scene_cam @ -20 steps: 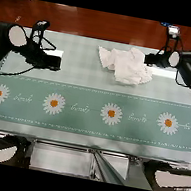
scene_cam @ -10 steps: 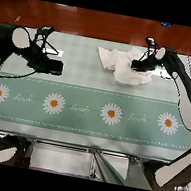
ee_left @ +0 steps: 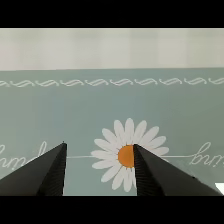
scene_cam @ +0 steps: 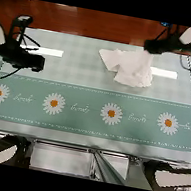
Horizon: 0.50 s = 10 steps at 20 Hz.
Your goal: Fold the shirts.
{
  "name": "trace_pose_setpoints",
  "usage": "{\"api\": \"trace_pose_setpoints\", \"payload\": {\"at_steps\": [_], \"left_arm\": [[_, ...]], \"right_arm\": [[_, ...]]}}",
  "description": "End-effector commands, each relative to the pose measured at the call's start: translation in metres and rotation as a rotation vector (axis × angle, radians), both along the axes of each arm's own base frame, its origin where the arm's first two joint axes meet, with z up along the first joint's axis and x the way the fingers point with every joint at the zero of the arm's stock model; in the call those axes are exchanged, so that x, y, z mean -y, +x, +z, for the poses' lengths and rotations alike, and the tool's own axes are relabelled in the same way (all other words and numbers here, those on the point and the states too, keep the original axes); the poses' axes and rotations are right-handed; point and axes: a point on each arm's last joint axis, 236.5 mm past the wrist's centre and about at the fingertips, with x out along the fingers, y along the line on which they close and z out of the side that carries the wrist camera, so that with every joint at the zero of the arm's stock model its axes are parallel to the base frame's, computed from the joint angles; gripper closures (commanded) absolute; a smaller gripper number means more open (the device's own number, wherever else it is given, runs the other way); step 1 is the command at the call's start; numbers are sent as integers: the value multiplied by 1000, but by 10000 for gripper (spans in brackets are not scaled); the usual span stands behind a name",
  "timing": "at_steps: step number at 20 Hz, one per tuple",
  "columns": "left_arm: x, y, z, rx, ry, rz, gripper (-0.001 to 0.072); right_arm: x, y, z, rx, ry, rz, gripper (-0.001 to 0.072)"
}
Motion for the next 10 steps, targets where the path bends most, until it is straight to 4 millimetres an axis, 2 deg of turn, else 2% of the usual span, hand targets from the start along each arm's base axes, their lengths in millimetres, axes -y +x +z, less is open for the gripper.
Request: {"api": "trace_pose_setpoints", "payload": {"at_steps": [1,3,5,7,10], "left_arm": [[3,-18,13,117,-50,7,199],[19,-39,2,138,-130,-11,199],[30,-53,-9,155,-190,-18,199],[38,-59,-13,172,-240,-14,199],[44,-57,-10,196,-272,-11,200]], "right_arm": [[-2,-30,144,279,38,19,691],[2,-59,222,442,48,28,691],[5,-90,280,566,60,30,691],[8,-120,309,630,61,39,691],[-1,-160,317,607,78,97,691]]}}
